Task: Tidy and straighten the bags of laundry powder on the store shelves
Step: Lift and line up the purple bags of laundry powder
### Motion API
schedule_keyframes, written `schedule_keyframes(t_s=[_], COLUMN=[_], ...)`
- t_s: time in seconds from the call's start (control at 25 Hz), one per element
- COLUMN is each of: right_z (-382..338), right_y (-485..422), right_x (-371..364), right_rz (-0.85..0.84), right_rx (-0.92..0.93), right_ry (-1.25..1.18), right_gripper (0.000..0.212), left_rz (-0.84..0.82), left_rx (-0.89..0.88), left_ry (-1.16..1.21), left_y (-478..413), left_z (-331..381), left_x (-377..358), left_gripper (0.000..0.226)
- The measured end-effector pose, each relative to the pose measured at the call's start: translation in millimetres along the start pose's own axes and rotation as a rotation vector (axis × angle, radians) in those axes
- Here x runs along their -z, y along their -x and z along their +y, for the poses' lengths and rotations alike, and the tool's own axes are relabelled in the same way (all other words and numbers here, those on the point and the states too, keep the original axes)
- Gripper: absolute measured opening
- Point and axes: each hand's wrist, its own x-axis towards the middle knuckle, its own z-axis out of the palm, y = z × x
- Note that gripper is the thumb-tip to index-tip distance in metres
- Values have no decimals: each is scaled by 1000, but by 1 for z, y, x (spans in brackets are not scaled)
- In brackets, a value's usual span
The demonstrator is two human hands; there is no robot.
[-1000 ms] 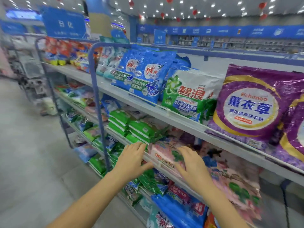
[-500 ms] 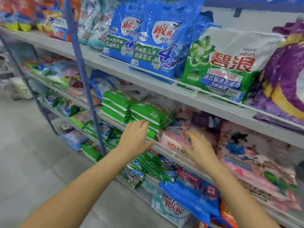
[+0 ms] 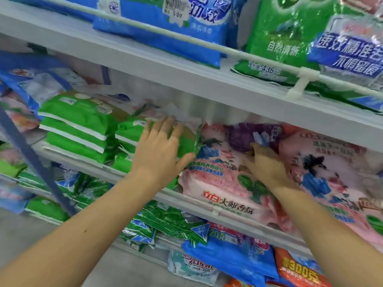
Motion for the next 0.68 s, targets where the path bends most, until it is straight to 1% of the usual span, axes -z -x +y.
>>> schedule_keyframes(t_s=[0.12, 0.24, 0.44, 0.52, 0.6, 0.68], right_z=[-2, -5, -8, -8, -4, -1], right_y=[-28, -44, -58, -55, -41, -16], right_x=[-14, -23, -36, -32, -23, -14], right_rz=[-57, -29, -27, -2, 56, 224], right_rx=[-86, -98, -139, -142, -102, 25], right_ry=[-107, -33, 140, 73, -22, -88], right_gripper=[43, 41, 30, 27, 22, 16], left_rz=[26, 77, 107, 124, 118, 114], left_rx=[-6, -28, -46, -55, -67, -62], left_ry=[54, 73, 82, 79, 67, 57], left_y=[-3, 2, 2, 1, 1, 2], left_z=[-6, -10, -10, -12, -13, -14], left_x=[-26, -38, -42, -43, -43, -44], left_gripper=[73, 71, 70, 69, 69, 71])
